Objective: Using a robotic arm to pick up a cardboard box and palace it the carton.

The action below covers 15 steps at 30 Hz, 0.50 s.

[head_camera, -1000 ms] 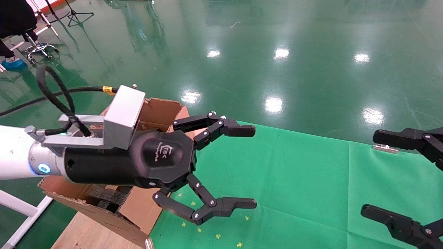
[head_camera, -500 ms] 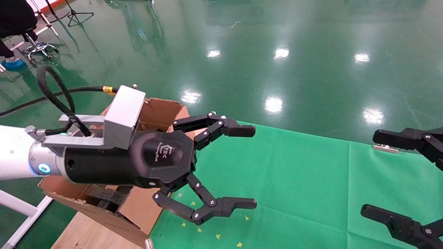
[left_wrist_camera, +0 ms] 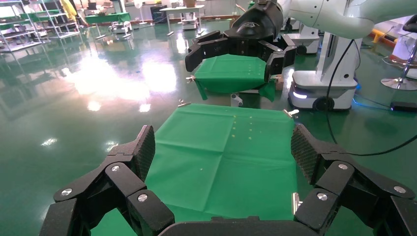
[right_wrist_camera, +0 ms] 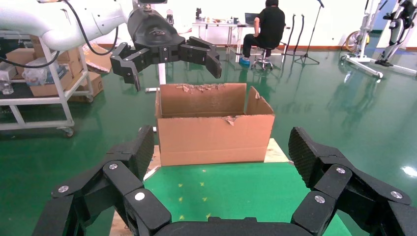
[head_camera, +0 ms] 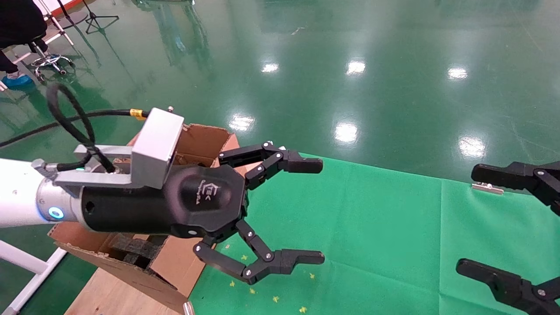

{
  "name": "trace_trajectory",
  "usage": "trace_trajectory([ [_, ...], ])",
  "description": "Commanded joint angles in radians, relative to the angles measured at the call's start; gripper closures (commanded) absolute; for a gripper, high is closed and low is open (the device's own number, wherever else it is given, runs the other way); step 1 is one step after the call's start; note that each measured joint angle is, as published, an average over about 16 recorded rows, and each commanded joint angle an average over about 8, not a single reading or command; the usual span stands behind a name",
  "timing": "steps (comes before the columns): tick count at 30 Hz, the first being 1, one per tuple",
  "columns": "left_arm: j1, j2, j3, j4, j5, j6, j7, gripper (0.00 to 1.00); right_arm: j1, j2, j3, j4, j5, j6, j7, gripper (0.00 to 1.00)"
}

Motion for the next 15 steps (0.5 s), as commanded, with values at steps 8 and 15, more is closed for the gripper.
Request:
trace_trajectory([
  [8, 0.000, 0.000, 0.000, 0.000, 0.000, 0.000, 0.000, 0.00, 0.000, 0.000, 0.000, 0.000, 0.000, 0.000, 0.000, 0.00],
  [15, 0.000, 0.000, 0.000, 0.000, 0.000, 0.000, 0.000, 0.00, 0.000, 0.000, 0.000, 0.000, 0.000, 0.000, 0.000, 0.00],
])
